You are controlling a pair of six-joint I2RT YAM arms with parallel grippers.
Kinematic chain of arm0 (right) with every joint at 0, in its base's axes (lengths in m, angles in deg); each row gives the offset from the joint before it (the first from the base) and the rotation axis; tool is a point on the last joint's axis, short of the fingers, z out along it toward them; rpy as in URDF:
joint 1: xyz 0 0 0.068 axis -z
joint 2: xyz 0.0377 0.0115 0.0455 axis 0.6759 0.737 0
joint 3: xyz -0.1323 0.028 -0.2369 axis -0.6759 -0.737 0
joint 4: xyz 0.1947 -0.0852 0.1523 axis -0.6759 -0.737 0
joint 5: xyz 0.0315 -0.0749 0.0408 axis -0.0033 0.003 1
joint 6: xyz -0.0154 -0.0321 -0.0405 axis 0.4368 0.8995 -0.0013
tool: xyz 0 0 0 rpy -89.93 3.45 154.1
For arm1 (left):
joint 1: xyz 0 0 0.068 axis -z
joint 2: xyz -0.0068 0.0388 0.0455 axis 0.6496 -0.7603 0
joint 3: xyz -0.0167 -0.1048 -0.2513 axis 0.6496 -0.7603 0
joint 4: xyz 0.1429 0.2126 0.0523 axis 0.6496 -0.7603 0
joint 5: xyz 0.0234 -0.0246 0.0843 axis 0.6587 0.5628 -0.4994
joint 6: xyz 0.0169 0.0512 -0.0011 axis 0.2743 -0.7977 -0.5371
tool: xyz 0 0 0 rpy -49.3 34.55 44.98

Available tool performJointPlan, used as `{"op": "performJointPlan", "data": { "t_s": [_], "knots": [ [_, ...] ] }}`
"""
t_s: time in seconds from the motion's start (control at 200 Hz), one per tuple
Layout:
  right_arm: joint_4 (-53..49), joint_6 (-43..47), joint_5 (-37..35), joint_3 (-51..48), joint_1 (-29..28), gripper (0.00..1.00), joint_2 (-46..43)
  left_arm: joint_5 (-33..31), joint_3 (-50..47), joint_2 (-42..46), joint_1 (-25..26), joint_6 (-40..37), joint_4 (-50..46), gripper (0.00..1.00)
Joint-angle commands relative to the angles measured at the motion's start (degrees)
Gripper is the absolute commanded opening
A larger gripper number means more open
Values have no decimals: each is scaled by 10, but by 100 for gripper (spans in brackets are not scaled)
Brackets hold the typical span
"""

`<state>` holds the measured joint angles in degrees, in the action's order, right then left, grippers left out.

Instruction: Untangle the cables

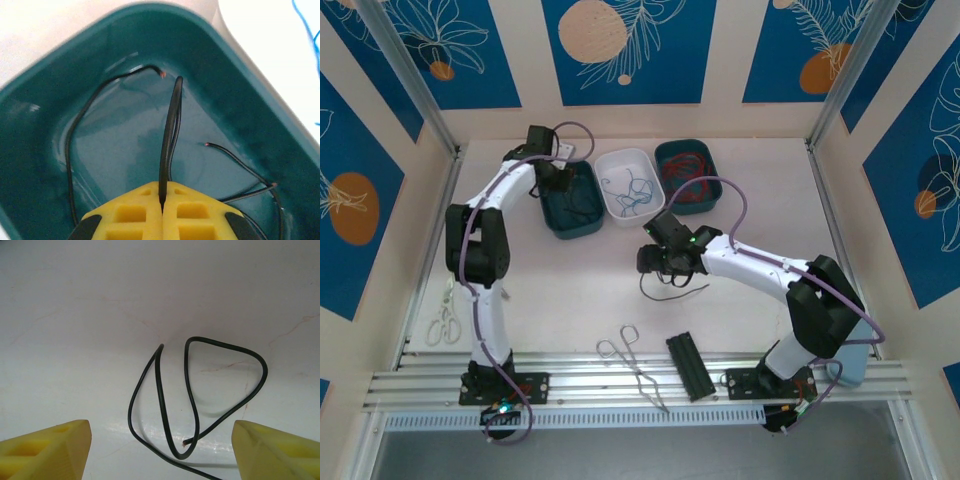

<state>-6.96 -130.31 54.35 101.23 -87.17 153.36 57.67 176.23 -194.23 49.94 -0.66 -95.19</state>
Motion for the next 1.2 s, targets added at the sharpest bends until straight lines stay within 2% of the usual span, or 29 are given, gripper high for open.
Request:
{"op": "performJointPlan", "data": {
  "t_s": [0.0,0.075,0.22,0.445,0.81,1.03,1.11,1.195],
  "knots": [
    [-16,3,4,20,-5,74,10,13,30,-29,-9,-19,-48,0],
    [-23,6,-1,25,-8,74,12,9,43,-43,-8,-18,-53,0],
    [-39,10,-15,36,-13,73,22,1,62,-50,-8,-13,-64,14],
    [-61,17,-32,55,-16,66,40,5,61,-9,-9,10,-71,35],
    [-75,28,-40,70,-22,61,64,7,-5,108,-8,48,-52,65],
    [-73,37,-36,76,-20,55,91,28,-101,212,-7,90,-2,83],
    [-76,38,-36,83,-17,50,105,36,-150,255,-7,115,26,88],
    [-80,45,-37,92,-16,37,110,43,-199,297,-6,138,50,93]
  ]
}}
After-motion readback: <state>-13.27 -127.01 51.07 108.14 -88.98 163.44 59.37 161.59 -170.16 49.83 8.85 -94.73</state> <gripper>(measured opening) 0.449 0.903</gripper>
